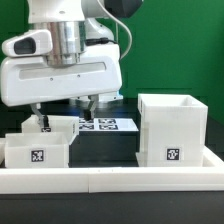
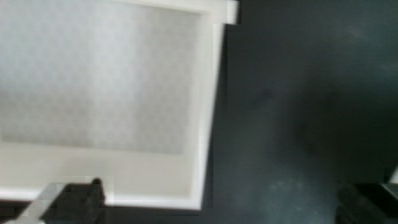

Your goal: Assemble drawer

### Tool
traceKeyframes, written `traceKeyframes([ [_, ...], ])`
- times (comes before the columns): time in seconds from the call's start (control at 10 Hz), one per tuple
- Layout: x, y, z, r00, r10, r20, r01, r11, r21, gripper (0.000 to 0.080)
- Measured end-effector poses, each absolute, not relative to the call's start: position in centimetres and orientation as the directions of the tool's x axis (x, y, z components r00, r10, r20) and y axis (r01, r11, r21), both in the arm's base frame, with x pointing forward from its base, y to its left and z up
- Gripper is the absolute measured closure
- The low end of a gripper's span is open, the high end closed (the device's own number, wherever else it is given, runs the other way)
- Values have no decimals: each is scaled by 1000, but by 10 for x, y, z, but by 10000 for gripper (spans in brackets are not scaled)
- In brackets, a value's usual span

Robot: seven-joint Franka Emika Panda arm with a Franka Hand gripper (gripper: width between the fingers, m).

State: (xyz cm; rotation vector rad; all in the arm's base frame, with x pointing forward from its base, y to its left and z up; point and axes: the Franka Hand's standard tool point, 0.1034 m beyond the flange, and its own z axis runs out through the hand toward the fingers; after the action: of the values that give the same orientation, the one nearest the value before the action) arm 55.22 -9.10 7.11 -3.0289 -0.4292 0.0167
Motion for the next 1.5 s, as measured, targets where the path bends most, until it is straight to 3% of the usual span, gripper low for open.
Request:
traceKeyframes([
  [0.4,552,-96,67,958,287,24,288,-956,-64,150],
  [0.6,528,-102,38,959,283,28,285,-958,-45,150],
  [0.8,522,-101,24,958,286,31,287,-957,-32,150],
  [1.2,520,-98,8,957,290,23,291,-956,-30,150],
  [1.5,519,-98,6,957,291,19,291,-956,-31,177],
])
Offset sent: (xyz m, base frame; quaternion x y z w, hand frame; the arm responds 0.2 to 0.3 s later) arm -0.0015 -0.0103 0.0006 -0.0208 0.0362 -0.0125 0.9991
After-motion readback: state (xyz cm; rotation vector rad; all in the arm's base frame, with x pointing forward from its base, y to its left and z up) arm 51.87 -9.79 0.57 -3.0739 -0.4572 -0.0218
